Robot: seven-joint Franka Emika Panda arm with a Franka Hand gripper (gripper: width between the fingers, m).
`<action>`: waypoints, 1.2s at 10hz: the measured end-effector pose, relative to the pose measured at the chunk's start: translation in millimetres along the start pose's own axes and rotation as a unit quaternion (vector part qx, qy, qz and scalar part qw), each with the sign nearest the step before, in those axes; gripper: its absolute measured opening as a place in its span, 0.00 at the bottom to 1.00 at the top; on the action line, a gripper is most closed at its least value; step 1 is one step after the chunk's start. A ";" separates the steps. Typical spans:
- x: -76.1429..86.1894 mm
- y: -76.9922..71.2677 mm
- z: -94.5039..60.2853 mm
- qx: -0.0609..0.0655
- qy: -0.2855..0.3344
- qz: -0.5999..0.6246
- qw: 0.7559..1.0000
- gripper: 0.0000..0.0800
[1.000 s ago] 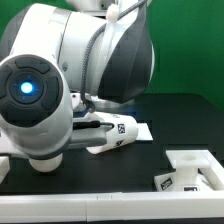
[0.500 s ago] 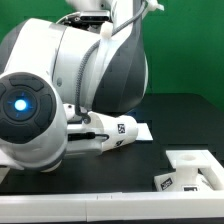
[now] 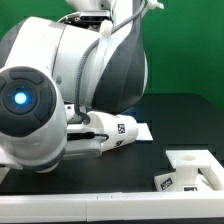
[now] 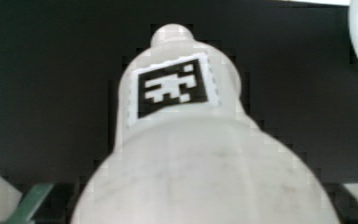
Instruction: Assemble lamp
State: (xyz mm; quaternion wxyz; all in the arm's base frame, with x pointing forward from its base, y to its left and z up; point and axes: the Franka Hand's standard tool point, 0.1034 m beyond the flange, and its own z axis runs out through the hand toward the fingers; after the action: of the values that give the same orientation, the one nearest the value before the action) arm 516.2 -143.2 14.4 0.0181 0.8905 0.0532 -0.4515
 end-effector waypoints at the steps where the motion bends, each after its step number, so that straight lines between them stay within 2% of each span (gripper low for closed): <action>1: -7.8 -8.8 -8.4 0.001 -0.006 -0.004 1.000 0.72; 2: -11.5 -19.9 -28.8 -0.007 0.013 -0.005 1.000 0.72; 3: -23.2 -36.2 -60.2 -0.011 0.066 -0.010 0.998 0.72; 4: -43.9 -52.2 -76.9 0.000 0.084 -0.003 0.996 0.72; 5: -52.6 -67.4 -98.3 0.002 0.119 0.003 0.993 0.72; 6: -58.9 -77.0 -111.2 -0.003 0.153 0.011 0.988 0.72; 7: -62.1 -83.8 -112.0 -0.003 0.173 0.028 0.985 0.72; 10: -52.8 -78.6 -120.9 -0.015 0.276 0.025 0.961 0.72; 11: -54.2 -82.4 -124.5 -0.011 0.309 0.036 0.950 0.72; 12: -61.9 -108.3 -137.3 0.013 0.333 0.052 0.942 0.72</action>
Offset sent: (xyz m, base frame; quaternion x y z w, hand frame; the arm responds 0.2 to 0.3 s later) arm 0.0156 0.0621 0.0920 0.0553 0.0943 0.0273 0.9936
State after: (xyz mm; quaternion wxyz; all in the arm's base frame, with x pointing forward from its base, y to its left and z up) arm 578.0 -29.4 147.3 0.0112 0.9916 0.0035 -0.1288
